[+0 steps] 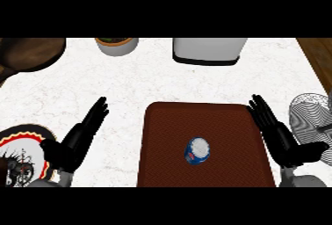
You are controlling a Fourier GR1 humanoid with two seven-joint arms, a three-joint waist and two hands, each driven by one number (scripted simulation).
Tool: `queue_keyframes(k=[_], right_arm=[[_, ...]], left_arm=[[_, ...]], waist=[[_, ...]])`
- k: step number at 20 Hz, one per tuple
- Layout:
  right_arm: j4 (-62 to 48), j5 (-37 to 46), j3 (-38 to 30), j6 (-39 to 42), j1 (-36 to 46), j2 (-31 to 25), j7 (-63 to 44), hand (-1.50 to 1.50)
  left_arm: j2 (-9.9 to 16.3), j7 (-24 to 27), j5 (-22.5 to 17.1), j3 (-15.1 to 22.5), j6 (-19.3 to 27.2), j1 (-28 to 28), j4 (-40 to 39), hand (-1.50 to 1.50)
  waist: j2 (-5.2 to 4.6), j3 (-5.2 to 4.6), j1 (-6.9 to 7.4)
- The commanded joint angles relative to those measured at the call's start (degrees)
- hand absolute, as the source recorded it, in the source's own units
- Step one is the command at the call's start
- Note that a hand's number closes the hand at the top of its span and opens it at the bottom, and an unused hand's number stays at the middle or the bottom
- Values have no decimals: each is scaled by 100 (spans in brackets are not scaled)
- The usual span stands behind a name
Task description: Pick the can from the tray and place it in the tiered basket
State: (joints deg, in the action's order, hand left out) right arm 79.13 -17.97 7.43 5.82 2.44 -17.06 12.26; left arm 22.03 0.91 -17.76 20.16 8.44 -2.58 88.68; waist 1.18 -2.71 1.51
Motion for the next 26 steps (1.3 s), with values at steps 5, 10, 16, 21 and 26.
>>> queue_keyframes(k=[5, 10, 16, 21, 26], right_arm=[[1120, 614, -248, -398, 1389, -516, -50, 150], [609, 697, -1030, -2571, 806, 449, -802, -150], [2477, 906, -531, -2169, -57, 358, -953, -150], [3124, 1330, 53, -1313, -336, -1039, -2754, -150], [3812, 1985, 669, -715, -132, -1948, -4110, -150]], left_arm=[[-41, -18, 452, -439, 987, 390, -669, 0], [-362, -50, 524, -308, 1308, 664, -845, 0], [-669, -257, 822, -398, 1369, 246, -1121, 0], [-557, 140, 727, -387, 1299, 881, -993, 0], [-586, 85, 864, -371, 1366, 668, -1136, 0]], waist=[[-91, 257, -68], [-115, 268, -225], [-107, 269, -205], [-70, 237, -212], [-87, 235, -200]])
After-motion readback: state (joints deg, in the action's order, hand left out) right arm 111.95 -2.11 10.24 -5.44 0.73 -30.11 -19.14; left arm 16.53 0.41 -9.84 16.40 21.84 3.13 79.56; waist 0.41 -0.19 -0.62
